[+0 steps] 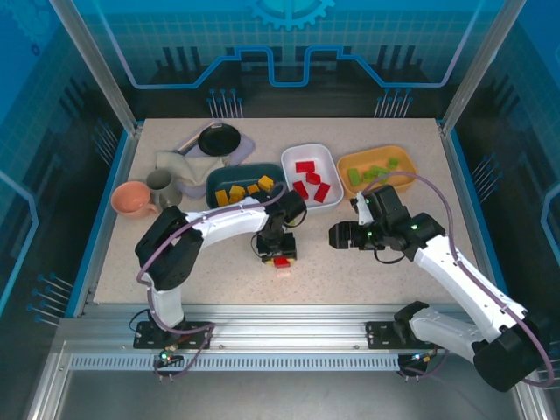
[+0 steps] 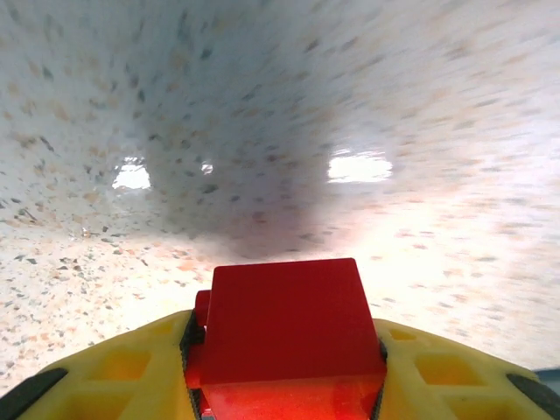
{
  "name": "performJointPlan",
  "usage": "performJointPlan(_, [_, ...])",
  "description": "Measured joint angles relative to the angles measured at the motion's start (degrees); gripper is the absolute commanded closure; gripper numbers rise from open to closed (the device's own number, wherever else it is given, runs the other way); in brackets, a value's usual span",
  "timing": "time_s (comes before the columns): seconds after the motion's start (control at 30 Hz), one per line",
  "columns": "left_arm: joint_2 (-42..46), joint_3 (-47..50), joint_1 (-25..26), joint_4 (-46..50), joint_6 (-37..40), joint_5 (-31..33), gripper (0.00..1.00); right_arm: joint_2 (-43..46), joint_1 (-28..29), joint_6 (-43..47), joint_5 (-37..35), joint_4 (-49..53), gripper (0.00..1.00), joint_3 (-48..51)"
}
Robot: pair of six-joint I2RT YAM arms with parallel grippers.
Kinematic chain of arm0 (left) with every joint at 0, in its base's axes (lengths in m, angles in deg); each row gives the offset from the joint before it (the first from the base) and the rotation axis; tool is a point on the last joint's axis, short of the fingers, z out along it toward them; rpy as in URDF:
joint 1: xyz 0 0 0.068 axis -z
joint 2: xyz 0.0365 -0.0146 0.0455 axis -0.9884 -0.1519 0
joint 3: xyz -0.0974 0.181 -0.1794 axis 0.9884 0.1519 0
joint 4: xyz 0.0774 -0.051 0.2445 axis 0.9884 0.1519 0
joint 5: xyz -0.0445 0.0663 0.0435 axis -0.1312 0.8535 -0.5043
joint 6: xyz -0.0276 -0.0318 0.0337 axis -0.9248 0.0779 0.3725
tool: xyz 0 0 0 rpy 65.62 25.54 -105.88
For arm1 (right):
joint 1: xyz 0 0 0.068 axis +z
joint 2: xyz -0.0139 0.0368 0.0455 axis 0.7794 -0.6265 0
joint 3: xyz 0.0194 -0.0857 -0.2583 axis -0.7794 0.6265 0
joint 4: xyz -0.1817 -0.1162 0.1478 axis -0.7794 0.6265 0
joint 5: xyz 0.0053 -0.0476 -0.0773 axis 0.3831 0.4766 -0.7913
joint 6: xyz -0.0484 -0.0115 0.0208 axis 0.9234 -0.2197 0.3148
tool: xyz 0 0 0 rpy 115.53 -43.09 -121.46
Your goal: Sort the legos into containers by color
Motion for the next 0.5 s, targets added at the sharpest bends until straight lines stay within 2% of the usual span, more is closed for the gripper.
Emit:
performJointPlan(0.23, [-1.20,-19.87,-4.44,3.61,3.37,2.12,0.60,-2.73,-2.56,0.22,-1.62,-0.37,0.25,-9.68])
performJointPlan(0.33, [-6.29,-29.90,-6.78,4.94,4.85,2.80,0.60,-7.06,-5.07,0.22,-2.10,-0.46,0.26,-14.69])
performJointPlan(0.5, [-19.98,-46.77,-8.68,8.44,6.29,3.72,0.60,-14.97,-9.25,0.24,-2.58,-0.15,0.26,-20.68])
